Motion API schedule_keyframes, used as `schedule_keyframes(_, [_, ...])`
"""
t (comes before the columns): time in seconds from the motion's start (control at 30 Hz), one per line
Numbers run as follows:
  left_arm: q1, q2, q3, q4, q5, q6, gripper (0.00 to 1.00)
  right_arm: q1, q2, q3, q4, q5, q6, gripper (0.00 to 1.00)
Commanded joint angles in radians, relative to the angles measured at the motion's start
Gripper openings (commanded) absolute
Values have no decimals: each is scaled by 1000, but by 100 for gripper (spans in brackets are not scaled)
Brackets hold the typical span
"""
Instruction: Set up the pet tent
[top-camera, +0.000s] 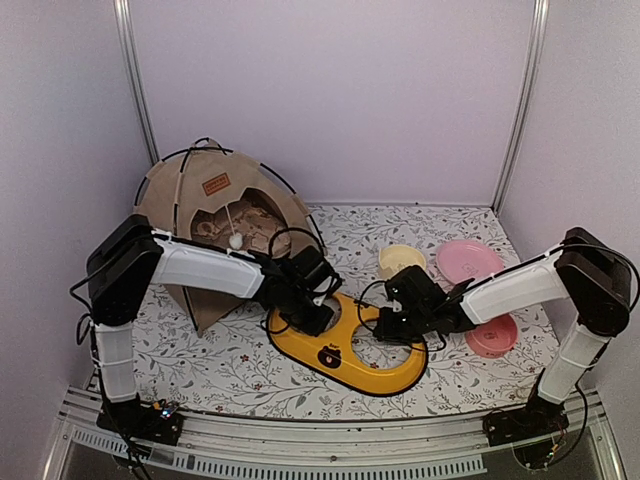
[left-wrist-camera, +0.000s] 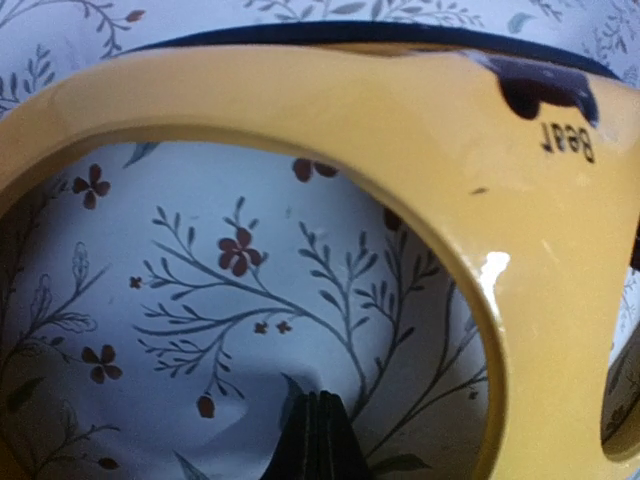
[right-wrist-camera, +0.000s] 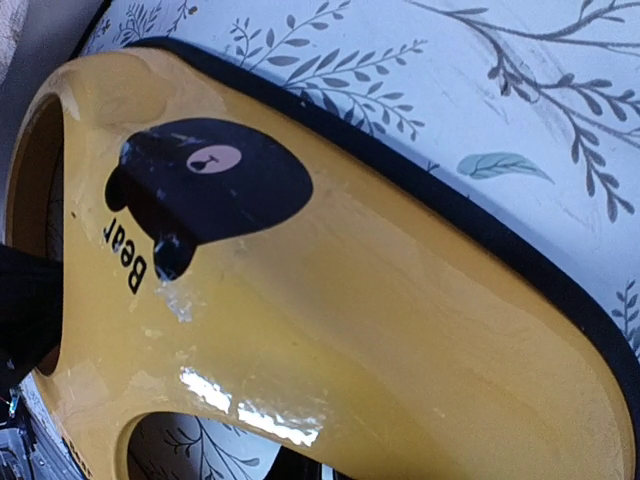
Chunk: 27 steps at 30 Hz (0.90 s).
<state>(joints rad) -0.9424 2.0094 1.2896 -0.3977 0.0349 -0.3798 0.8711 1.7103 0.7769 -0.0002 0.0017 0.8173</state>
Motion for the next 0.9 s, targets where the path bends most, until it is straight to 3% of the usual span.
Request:
schedule_keyframes(0.0, [-88, -32, -30, -14, 17, -34, 0, -55, 45, 29, -25, 13, -47, 9])
schedule_keyframes(0.4, [-204, -29, -78, 39, 20, -110, 0, -107, 96, 135, -78, 28, -148, 16])
schedule_keyframes(0.87, [-92, -81, -90, 42, -77, -95, 0, -93, -91, -41, -37, 8, -89, 18])
